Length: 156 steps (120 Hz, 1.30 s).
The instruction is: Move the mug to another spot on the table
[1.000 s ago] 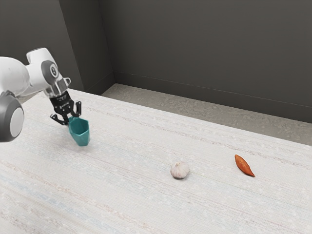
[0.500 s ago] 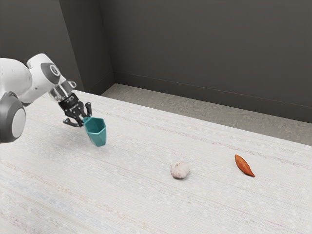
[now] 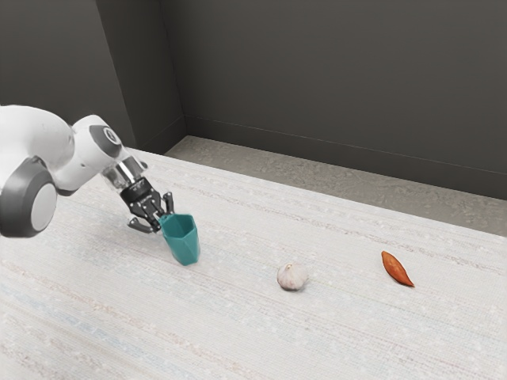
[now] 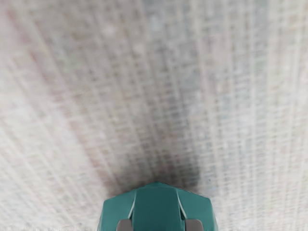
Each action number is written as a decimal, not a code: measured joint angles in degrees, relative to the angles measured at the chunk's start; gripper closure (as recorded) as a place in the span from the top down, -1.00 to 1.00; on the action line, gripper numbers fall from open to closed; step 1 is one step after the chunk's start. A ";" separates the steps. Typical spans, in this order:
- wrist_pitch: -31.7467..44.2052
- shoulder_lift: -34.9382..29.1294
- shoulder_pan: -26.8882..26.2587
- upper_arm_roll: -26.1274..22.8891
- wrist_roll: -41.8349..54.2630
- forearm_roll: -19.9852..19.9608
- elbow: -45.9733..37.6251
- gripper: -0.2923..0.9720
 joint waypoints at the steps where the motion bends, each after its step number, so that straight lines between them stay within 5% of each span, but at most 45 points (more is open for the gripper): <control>1: -0.06 0.10 -0.07 0.00 -0.03 -0.07 -0.03 -0.58; 53: -1.36 1.68 -1.32 -0.06 -1.20 -2.47 -1.37 -0.58; 95: -0.79 1.57 -1.67 -0.02 -1.69 -2.85 -1.40 0.08; 130: -0.93 -0.65 -0.56 0.04 -1.91 -0.72 -1.44 0.31; 156: -1.05 -8.45 -0.07 0.33 -2.04 4.26 -1.18 0.44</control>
